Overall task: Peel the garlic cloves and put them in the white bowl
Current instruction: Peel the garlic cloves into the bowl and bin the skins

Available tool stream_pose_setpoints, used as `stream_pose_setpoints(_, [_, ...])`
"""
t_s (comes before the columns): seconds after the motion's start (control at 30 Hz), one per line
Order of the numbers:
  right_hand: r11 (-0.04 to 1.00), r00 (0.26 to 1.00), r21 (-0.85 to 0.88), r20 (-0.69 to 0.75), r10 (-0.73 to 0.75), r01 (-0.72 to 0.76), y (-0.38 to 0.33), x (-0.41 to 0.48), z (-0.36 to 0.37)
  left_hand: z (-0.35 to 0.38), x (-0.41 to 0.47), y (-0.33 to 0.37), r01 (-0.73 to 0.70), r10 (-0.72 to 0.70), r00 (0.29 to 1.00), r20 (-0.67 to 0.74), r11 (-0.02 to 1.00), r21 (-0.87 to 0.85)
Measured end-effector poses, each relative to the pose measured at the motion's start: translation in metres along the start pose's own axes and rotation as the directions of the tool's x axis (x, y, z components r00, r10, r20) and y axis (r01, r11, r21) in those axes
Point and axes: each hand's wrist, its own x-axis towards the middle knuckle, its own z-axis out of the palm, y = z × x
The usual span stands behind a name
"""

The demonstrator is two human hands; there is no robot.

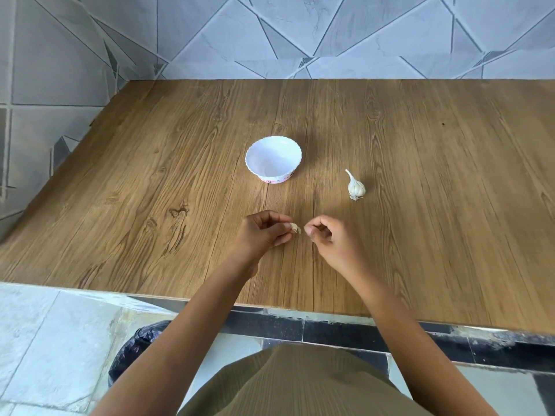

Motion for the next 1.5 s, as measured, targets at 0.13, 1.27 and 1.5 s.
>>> stream_pose_setpoints(0.13, [0.990,0.998,0.125,0.046,0.051,-0.057,-0.008,-0.003,0.000,0.005,0.000,-0.001,-0.061,0.064,0.997,-0.044,0.997,0.048])
stream_pose_setpoints(1.27, [0.966,0.986,0.245,0.164,0.040,-0.079,-0.015,-0.004,-0.007,-0.004,-0.002,0.010,-0.028,-0.028,0.986,0.164,0.945,0.327])
stream_pose_setpoints(1.5, [0.915,0.917,0.052,-0.033,-0.398,0.399,-0.020,-0.001,-0.007,-0.010,0.002,0.025,0.433,-0.408,0.871,0.273,0.900,-0.038])
